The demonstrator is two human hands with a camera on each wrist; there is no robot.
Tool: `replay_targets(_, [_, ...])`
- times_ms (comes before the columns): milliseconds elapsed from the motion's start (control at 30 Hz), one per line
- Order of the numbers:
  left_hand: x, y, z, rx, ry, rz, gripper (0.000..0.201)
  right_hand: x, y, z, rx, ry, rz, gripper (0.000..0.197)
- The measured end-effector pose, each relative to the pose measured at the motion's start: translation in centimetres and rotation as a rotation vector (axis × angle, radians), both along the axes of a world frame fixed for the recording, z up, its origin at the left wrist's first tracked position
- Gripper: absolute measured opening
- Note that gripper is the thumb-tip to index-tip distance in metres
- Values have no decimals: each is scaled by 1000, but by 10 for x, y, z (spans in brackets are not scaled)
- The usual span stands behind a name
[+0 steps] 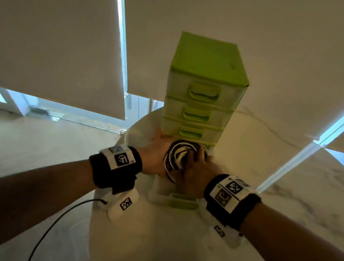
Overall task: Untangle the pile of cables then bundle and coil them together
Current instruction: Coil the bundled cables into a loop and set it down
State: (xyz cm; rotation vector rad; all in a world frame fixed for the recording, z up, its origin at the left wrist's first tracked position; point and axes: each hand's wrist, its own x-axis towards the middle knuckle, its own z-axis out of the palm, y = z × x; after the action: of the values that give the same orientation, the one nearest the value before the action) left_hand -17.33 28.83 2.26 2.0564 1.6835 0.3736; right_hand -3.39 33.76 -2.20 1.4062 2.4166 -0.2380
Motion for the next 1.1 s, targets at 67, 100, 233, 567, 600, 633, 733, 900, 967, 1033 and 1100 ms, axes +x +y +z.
replay_targets(67, [1,-4,7,-36,-12,25,70,-7,7,-3,-19,15,-22,85])
replay_targets(100, [2,-5,10,-66,-14,51,74,-10,7,0,-20,6,-38,87])
replay_targets(233, [-5,-4,5,-163,-52,170,79,-21,-1,19,19,52,-101,78])
replay_targets(567, [-10,0,-26,-191,-103,232,73,-14,-30,6,-29,205,-197,62])
replay_targets(600, [-10,0,-32,-194,-48,222,75,-13,-30,7,-56,199,-202,62])
replay_targets(633, [-10,1,-34,-187,-11,208,77,-13,-29,7,-76,194,-208,60])
replay_targets(733, [-14,5,-38,-140,22,152,80,-17,-29,6,-82,131,-222,57])
replay_targets(900, [-21,9,-33,-206,-123,110,76,-19,-20,13,-118,198,-301,57])
replay_targets(967, [-21,7,-34,-192,-199,143,72,-16,-13,18,-102,313,-375,56])
replay_targets(1033, [-20,5,-35,-120,-298,254,69,-13,-10,22,-123,378,-409,57])
replay_targets(1100, [-18,7,-30,-40,-421,438,75,-9,-10,24,-197,412,-394,66])
